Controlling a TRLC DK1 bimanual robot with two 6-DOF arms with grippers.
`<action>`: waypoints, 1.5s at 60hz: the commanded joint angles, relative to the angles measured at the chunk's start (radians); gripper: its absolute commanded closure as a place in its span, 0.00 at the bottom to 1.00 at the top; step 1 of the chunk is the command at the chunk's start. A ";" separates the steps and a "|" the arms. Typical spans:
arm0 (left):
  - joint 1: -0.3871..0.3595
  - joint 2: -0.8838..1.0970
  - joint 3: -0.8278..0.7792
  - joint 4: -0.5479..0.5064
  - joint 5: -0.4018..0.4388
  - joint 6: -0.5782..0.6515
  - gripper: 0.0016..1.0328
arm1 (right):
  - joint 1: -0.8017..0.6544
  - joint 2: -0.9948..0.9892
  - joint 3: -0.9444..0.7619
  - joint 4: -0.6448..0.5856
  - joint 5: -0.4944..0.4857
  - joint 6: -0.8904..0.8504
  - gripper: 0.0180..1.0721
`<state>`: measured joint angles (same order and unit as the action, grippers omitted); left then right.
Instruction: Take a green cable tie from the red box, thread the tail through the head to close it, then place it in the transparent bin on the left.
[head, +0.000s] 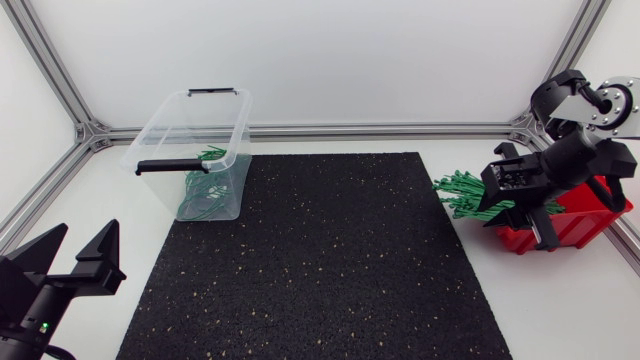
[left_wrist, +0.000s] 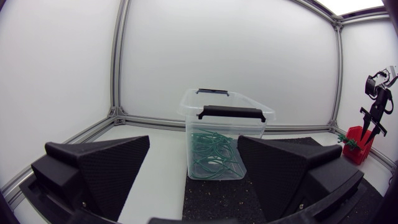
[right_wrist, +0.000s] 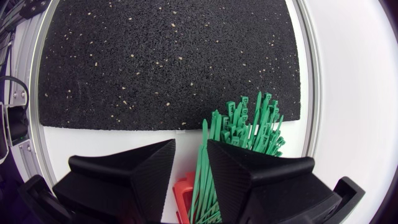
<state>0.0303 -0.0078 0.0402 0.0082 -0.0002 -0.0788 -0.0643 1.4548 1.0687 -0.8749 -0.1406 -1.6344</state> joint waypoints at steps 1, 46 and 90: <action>-0.007 -0.004 -0.039 -0.019 0.008 -0.010 0.04 | 0.008 0.018 -0.023 0.024 0.006 -0.005 0.62; -0.009 -0.004 -0.039 -0.019 0.008 -0.010 0.04 | 0.035 0.072 -0.090 0.146 0.019 0.024 0.66; -0.013 -0.003 -0.039 -0.020 0.008 -0.010 0.04 | 0.015 0.045 -0.088 0.151 0.022 0.018 0.87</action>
<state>0.0246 -0.0078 0.0402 0.0082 -0.0002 -0.0788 -0.0414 1.5105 0.9993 -0.7250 -0.1257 -1.6199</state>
